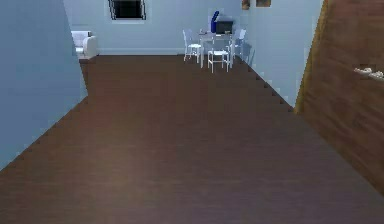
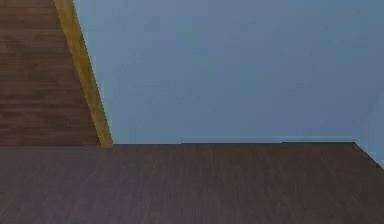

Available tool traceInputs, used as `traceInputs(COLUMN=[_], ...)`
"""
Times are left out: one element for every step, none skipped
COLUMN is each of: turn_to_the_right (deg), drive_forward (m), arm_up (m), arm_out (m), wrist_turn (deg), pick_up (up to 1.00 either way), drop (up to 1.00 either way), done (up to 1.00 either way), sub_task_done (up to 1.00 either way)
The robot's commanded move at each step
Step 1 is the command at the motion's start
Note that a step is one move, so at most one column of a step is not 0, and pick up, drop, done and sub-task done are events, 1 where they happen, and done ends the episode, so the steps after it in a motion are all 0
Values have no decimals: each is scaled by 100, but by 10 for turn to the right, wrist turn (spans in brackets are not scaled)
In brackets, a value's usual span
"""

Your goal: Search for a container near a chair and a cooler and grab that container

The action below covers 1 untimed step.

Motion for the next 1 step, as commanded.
traceInputs(turn_to_the_right=[-30], drive_forward=[0], arm_up=[0], arm_out=[0], wrist_turn=[0], pick_up=[0], drop=[0], done=[0], sub_task_done=[0])
